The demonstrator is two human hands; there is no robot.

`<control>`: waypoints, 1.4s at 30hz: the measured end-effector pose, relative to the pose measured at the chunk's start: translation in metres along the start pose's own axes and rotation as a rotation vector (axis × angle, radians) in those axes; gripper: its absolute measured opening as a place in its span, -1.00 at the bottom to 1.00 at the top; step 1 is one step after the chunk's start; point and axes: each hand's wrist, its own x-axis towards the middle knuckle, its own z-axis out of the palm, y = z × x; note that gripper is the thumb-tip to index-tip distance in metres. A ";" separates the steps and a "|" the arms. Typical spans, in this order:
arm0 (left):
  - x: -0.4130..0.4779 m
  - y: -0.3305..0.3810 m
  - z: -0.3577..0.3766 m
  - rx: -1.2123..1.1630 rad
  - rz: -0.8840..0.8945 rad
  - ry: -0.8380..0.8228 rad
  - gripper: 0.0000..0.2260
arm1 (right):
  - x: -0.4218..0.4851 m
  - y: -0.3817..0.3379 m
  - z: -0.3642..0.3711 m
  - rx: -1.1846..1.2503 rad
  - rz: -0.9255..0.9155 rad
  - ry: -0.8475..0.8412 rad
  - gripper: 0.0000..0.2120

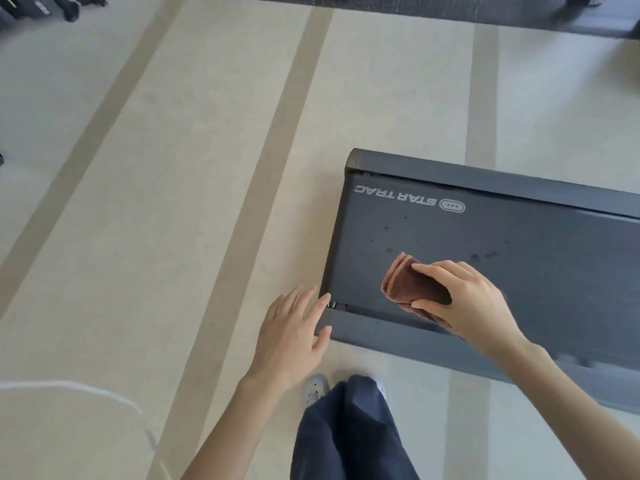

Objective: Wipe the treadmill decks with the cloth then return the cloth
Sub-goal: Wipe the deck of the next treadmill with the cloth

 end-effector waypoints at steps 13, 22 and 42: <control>0.178 -0.108 0.324 0.082 0.092 -0.034 -0.56 | 0.063 0.139 0.358 0.026 -0.014 0.004 -0.57; 0.254 -0.151 0.493 0.142 0.203 0.072 -0.51 | 0.105 0.229 0.530 -0.081 -0.060 0.188 -0.59; 0.215 -0.161 0.541 -0.060 0.125 0.255 -0.43 | -0.018 0.268 0.543 -0.041 -0.310 0.088 -0.63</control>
